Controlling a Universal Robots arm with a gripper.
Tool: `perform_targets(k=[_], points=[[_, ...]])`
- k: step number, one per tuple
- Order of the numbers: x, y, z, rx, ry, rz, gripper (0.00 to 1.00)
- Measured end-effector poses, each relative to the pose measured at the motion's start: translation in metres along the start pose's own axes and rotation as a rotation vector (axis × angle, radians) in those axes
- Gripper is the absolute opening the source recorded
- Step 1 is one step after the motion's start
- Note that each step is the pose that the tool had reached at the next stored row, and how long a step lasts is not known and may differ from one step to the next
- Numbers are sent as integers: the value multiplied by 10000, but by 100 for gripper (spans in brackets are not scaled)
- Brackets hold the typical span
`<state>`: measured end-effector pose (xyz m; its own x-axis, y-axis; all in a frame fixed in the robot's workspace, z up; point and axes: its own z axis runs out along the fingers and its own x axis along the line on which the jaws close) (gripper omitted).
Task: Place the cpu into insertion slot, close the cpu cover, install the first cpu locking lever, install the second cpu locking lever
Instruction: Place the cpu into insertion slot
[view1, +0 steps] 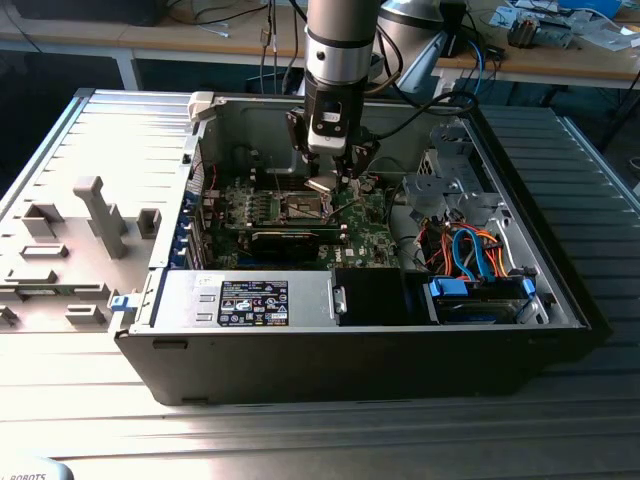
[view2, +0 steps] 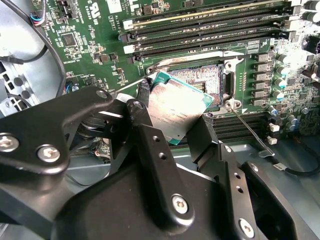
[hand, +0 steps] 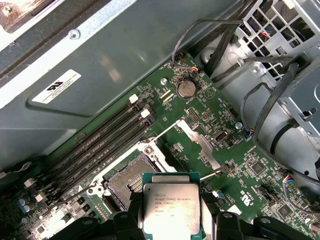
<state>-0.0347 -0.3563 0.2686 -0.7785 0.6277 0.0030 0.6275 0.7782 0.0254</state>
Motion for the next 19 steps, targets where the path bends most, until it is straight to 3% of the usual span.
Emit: perform_targets(k=[19], points=[[0, 0, 0, 6, -9, 165, 54]])
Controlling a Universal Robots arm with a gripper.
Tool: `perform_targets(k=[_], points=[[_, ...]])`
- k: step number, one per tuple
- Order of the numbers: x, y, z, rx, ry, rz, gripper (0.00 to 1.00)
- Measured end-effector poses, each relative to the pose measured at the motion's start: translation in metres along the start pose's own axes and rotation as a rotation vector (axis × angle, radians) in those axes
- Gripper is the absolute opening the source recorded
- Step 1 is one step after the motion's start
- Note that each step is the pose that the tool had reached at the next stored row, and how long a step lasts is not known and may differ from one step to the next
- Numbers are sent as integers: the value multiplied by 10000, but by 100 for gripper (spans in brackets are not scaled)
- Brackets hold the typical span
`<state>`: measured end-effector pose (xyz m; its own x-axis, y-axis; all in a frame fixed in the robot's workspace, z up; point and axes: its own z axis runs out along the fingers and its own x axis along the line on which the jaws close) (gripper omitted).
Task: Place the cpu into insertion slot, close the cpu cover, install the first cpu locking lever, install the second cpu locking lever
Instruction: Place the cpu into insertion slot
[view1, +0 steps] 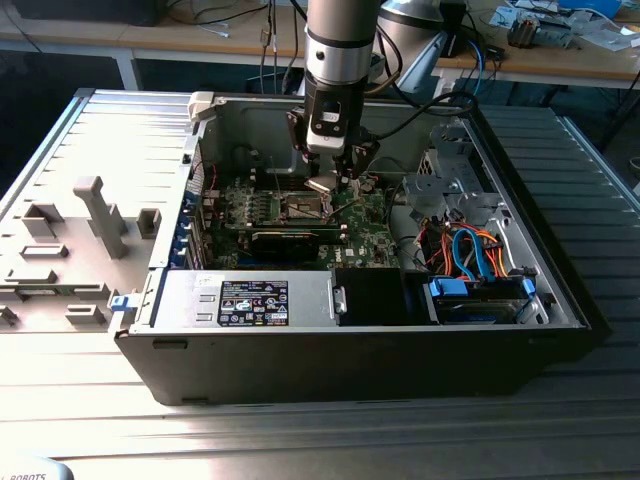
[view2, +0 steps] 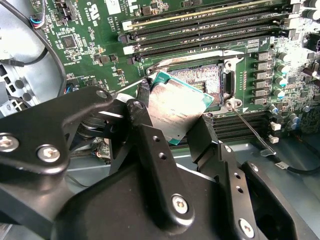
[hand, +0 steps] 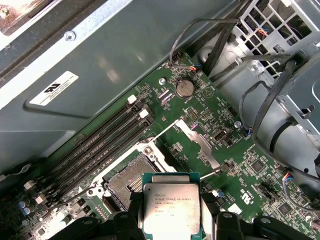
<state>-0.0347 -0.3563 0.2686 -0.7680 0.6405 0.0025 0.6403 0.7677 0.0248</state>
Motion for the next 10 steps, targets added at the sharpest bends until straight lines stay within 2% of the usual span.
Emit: perform_targets(k=[10], points=[[0, 0, 0, 5, -6, 87, 54]])
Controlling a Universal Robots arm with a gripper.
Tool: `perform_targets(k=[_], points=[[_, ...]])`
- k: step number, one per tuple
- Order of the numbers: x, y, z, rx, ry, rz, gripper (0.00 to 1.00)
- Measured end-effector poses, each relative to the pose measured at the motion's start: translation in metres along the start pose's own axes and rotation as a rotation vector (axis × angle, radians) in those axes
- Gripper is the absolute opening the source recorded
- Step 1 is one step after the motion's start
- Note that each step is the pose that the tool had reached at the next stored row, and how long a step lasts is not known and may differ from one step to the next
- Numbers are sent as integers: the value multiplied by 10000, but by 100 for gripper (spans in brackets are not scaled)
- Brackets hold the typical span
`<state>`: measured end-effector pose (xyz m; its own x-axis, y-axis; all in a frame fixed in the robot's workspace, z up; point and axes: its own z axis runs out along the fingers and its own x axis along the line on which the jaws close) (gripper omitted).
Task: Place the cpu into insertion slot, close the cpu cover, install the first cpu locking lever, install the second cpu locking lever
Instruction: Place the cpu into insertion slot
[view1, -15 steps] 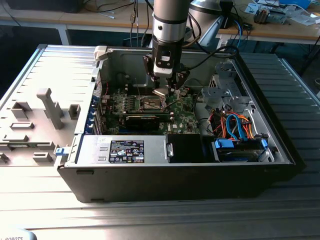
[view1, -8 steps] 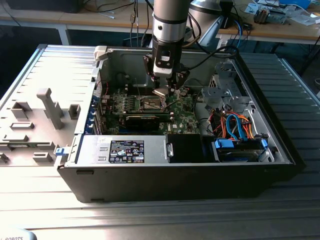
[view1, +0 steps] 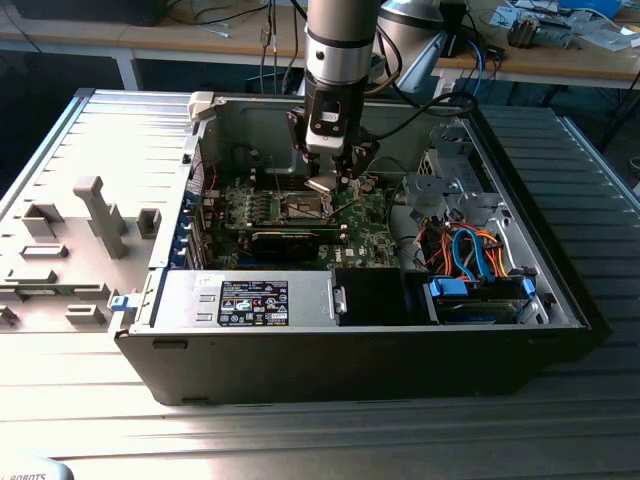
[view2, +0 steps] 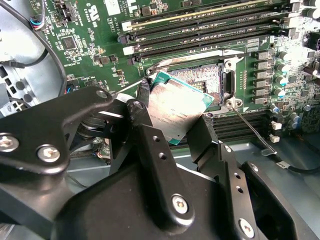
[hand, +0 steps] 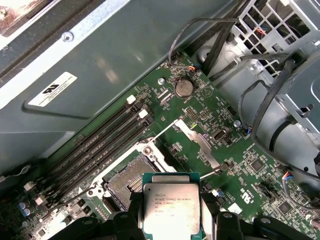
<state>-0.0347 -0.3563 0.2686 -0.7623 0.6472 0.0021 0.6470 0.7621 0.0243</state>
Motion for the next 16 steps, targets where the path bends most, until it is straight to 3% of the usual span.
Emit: perform_targets(k=[16], points=[[0, 0, 0, 3, -7, 127, 54]])
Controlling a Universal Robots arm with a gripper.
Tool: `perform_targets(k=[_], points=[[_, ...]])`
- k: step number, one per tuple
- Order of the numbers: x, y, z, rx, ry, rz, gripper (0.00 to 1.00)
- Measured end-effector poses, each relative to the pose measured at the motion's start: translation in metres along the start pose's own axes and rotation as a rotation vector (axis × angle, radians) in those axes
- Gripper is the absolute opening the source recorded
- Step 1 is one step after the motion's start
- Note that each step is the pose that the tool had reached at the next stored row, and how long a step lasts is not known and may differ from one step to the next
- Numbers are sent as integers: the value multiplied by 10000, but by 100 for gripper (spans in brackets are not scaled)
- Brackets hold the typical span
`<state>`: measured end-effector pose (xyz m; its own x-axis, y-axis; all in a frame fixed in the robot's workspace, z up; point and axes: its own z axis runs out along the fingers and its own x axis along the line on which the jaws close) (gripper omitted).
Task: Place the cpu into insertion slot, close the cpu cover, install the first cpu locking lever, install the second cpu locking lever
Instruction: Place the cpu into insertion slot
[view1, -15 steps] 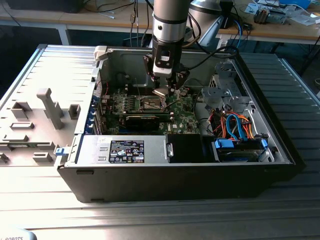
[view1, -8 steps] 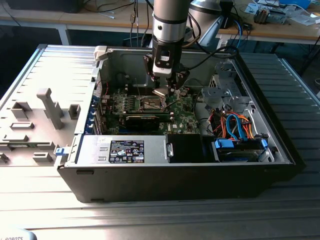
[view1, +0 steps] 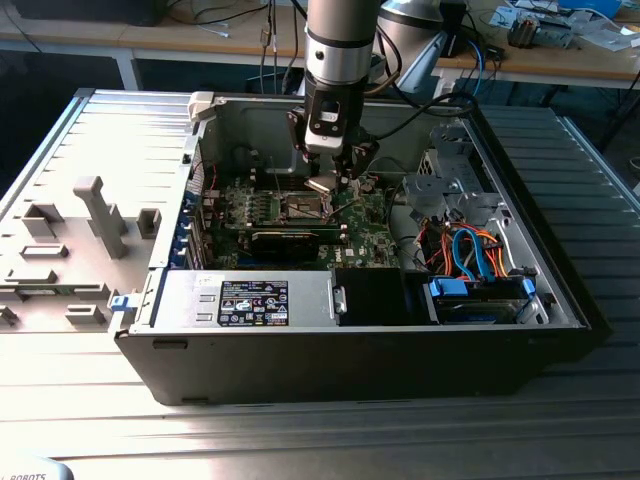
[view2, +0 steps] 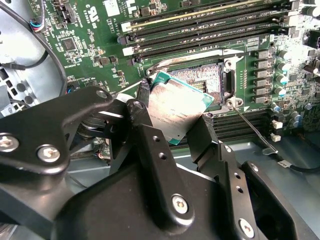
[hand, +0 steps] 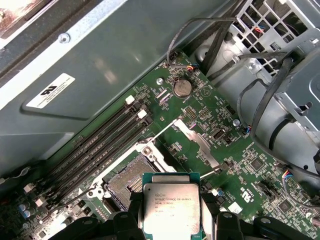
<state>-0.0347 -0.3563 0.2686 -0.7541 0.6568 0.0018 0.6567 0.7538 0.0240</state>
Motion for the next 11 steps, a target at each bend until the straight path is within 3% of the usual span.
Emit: perform_targets(k=[11], points=[[0, 0, 0, 1, -3, 72, 54]])
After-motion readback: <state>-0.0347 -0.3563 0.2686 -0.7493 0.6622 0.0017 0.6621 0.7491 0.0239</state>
